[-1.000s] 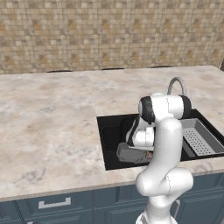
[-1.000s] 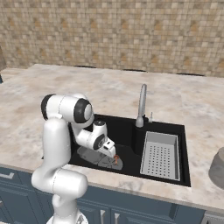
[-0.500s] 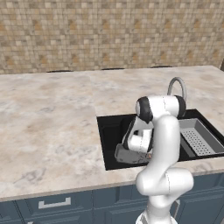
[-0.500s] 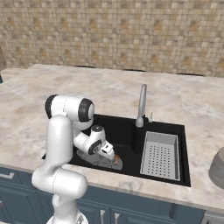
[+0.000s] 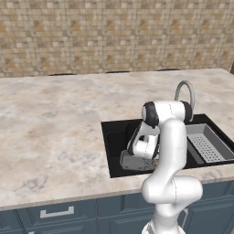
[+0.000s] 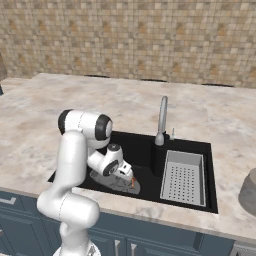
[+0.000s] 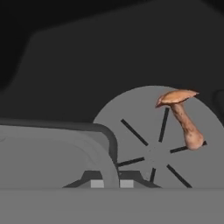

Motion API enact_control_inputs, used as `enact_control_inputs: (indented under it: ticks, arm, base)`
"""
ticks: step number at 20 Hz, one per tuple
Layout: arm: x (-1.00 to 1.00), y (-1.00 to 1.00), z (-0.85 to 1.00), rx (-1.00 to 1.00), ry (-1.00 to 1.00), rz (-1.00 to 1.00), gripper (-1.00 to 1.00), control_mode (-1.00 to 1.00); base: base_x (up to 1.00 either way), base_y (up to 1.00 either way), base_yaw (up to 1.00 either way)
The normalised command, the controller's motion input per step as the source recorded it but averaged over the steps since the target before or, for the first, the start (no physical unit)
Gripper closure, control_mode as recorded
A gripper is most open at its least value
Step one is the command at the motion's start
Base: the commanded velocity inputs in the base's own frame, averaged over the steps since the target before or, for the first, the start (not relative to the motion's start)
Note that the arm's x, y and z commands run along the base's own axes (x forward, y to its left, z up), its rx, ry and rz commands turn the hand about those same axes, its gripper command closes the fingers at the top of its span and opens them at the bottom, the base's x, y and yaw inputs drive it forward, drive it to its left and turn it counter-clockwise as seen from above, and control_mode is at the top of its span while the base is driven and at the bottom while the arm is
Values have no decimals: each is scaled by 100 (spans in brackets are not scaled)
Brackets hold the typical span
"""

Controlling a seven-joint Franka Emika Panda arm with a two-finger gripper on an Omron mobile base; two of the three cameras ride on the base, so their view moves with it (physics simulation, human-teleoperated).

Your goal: Pick the tupperware and jar and place them in the sink. Then turn on the water.

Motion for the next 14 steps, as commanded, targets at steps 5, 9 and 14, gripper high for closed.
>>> enact_control_inputs:
  ticks: [5,9,14]
  arm:
    - [51,0,-1,0,10,6,100,-100]
    - [47,1,-1,0,13,3,100,-100]
    - [40,7,-9,0,15,3,100,-100]
  base:
    - [0,0,0]
    - [0,0,0]
    - [0,0,0]
